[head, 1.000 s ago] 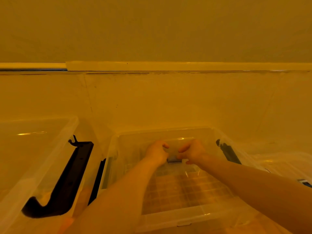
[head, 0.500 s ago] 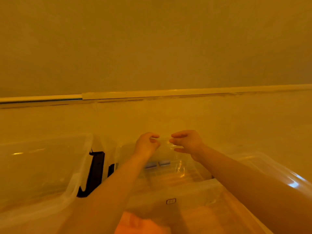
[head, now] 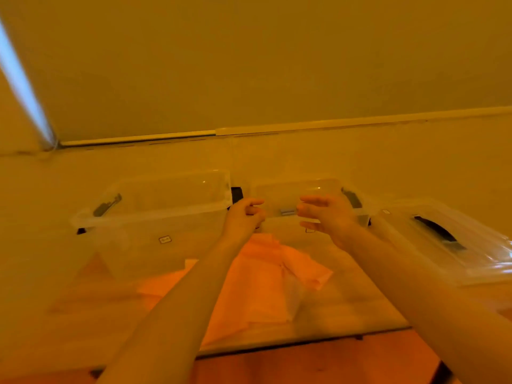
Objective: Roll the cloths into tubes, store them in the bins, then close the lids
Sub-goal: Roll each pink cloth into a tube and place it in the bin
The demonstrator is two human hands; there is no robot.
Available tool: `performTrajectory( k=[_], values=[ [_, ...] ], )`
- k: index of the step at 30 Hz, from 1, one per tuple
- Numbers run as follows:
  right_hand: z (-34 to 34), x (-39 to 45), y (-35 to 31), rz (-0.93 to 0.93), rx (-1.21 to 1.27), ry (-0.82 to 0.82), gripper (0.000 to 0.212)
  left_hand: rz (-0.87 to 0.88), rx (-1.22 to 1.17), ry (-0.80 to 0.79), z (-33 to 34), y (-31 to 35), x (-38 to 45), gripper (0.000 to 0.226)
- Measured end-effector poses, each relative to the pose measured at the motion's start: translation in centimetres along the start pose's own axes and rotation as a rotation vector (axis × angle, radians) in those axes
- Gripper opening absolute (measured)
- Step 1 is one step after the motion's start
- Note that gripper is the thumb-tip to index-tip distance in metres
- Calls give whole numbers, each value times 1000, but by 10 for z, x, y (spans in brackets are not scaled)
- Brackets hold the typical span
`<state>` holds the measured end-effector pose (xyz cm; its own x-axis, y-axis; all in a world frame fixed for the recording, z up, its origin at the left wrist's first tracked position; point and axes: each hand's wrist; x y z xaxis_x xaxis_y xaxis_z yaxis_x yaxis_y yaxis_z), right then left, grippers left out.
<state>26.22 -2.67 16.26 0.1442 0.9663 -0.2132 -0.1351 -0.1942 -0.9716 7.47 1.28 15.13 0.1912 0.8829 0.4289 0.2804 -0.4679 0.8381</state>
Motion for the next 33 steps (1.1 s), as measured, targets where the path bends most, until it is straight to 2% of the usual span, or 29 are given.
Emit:
performTrajectory(
  k=[4,8,12,21,25,33],
  values=[
    [18,-30,48,44,-92,25,27,-70,34,67,-24,-26,-67,33],
    [30,-41,92,110,-107,-47,35,-132,45,146,-42,-59,-119,32],
    [32,-37,127,100,-165,-3,33,-168,68,182,-53,-87,-149,32],
    [30,-11,151,116,-328,105,32,-261,67,130,-61,-103,-141,39],
    [30,-8,153,140,-323,98,36,-301,87,54,-55,-103,-136,43],
    [26,-5,161,191,-295,129,41,-335,20,36,-50,-105,-135,39]
  ],
)
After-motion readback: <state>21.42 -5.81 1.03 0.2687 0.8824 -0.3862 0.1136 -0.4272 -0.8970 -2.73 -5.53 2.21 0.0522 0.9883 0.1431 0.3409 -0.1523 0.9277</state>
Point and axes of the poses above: each hand's wrist, its own x-axis towards the middle knuckle, its own z-axis out of the palm, y = z × x, and after that the axes turned 14 degrees about z, right-handed
